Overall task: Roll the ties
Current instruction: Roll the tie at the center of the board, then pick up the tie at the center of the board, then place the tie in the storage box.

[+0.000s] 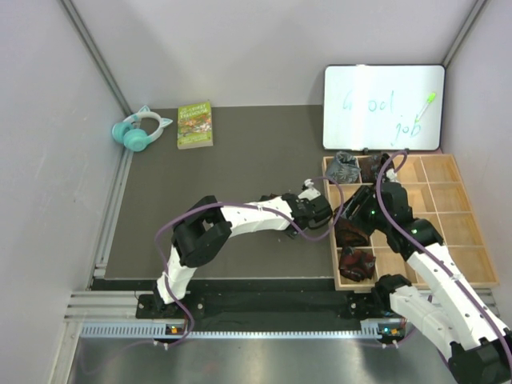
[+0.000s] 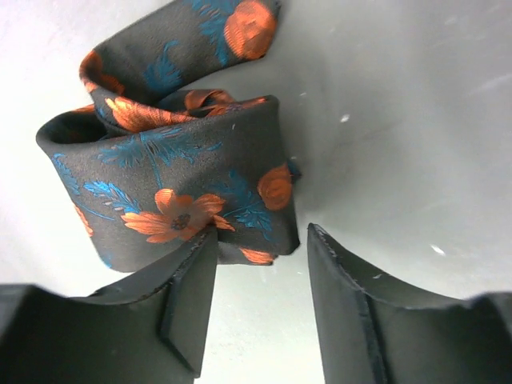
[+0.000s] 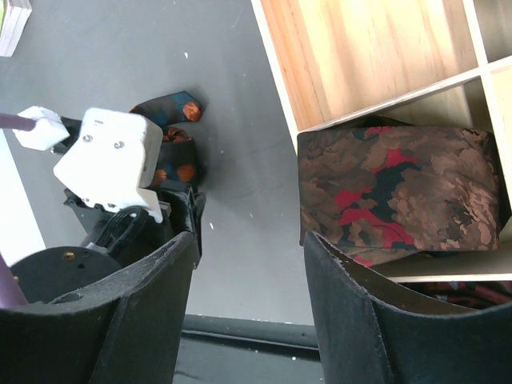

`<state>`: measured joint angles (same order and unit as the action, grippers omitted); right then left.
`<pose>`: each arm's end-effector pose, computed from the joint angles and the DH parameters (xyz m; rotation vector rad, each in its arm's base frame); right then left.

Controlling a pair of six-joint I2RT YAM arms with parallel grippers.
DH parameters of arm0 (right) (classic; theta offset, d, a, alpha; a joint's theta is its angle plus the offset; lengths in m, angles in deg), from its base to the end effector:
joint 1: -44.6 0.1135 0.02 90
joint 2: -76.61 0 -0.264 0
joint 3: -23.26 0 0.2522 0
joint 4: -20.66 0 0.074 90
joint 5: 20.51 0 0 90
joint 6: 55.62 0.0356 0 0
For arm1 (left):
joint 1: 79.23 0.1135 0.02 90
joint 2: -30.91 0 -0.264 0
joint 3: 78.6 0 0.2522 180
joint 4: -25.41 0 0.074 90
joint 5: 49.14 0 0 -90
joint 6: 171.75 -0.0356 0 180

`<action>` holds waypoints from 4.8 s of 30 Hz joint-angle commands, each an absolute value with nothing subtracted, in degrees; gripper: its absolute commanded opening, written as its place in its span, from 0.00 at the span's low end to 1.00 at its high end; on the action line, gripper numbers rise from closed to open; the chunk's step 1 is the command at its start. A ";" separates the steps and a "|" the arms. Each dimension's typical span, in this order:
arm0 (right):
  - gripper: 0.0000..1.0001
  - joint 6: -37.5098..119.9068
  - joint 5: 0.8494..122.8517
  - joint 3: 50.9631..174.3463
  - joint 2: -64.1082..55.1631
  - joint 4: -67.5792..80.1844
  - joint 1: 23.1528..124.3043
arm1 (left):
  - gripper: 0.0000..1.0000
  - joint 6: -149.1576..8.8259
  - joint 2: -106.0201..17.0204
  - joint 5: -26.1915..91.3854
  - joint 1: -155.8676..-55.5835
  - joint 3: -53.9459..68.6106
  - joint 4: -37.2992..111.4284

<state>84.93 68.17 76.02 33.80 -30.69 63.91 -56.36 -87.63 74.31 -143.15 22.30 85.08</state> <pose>0.1478 0.0527 0.2640 0.6295 2.2974 0.6383 0.1975 -0.3590 0.1678 0.7630 2.4419 0.3467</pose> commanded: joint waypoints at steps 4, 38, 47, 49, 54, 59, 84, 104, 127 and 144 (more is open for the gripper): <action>0.58 85.45 65.89 78.33 34.24 -27.47 63.59 | 0.55 -59.16 -84.68 67.94 -141.46 27.80 84.78; 0.84 84.75 51.65 81.85 10.52 -13.14 70.97 | 0.72 -66.71 -66.73 7.46 -103.48 0.64 55.95; 0.88 83.87 50.60 82.20 8.14 -12.09 70.97 | 0.75 -69.44 -71.92 6.40 -103.57 1.88 59.12; 0.88 83.95 50.16 82.02 7.88 -11.74 70.97 | 0.75 -69.35 -72.01 7.28 -103.57 0.65 57.90; 0.88 84.13 49.80 81.14 7.70 -10.07 70.97 | 0.75 -68.30 -74.03 6.23 -103.83 -0.41 55.69; 0.88 84.22 50.07 80.00 7.88 -9.27 70.97 | 0.74 -66.81 -74.83 5.52 -105.59 -1.99 53.15; 0.89 86.33 49.19 72.97 7.88 -2.86 70.88 | 0.00 -58.20 -70.97 9.56 -111.04 -12.80 44.80; 0.91 97.84 43.48 65.50 1.55 18.58 72.11 | 0.00 -48.09 -63.58 9.31 -110.87 -9.82 44.53; 0.99 116.37 44.44 62.69 -0.02 49.67 72.46 | 0.00 -47.82 -57.78 14.49 -106.91 7.75 59.82; 0.99 124.73 49.72 67.60 -6.27 78.34 72.38 | 0.00 -32.36 -54.88 8.26 -105.33 14.44 50.43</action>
<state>123.79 48.30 64.24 -3.95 67.43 71.87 -37.26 -58.70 11.34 -105.88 12.22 56.36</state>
